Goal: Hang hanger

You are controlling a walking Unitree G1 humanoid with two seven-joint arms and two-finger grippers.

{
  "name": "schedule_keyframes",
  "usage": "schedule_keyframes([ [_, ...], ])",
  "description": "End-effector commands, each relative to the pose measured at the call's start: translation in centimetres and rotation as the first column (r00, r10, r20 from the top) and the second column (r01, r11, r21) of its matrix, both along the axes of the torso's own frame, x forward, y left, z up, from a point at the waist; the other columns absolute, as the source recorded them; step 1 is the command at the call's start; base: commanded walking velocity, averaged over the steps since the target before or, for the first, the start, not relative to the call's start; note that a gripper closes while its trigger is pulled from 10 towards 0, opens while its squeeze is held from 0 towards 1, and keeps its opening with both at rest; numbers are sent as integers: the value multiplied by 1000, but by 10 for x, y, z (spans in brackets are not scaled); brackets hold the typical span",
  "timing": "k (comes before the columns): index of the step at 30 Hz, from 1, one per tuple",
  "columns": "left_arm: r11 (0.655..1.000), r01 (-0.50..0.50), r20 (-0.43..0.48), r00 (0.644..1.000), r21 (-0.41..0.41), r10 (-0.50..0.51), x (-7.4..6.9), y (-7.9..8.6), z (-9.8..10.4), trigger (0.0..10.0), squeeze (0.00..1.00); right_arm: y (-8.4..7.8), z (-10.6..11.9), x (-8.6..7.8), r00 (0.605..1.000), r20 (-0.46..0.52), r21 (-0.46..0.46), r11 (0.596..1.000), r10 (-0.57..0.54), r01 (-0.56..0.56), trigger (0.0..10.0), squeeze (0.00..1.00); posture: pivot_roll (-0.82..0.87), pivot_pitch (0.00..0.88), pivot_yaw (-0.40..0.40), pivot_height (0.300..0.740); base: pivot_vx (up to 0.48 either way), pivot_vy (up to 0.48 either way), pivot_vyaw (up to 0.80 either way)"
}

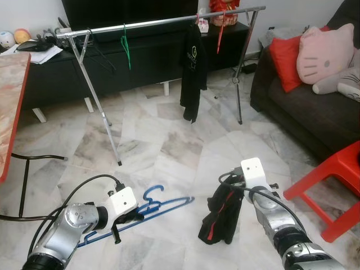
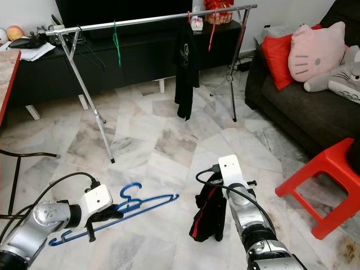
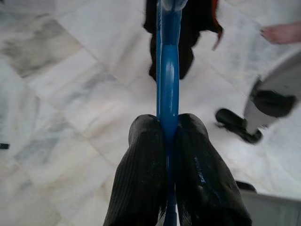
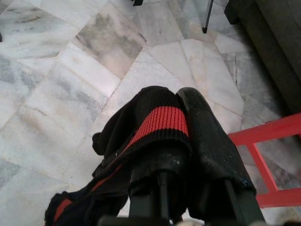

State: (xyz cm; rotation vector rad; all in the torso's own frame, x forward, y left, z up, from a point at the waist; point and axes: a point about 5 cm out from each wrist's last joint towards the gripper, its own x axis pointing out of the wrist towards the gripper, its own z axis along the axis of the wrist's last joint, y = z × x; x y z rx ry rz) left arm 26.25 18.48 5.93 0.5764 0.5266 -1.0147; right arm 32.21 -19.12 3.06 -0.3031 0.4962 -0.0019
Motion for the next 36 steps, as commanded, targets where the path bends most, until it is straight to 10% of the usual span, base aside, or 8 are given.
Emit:
schedule_keyframes([
  [1,999,44,-34,998,1,-44,-3,-5,5,10000,0,5,8,7,1000,24,6,1000,12,-13,10000,0,-56,0,-24,740,0,0,0],
  [17,967,225,-148,959,-118,-241,-28,-47,33,10000,0,27,18,17,995,56,97,991,86,-91,10000,0,-59,0,-30,740,0,0,0],
  [36,983,-118,72,989,-140,129,10,-59,31,10000,0,20,27,16,989,94,144,982,111,-124,10000,0,-82,0,-30,740,0,0,0],
])
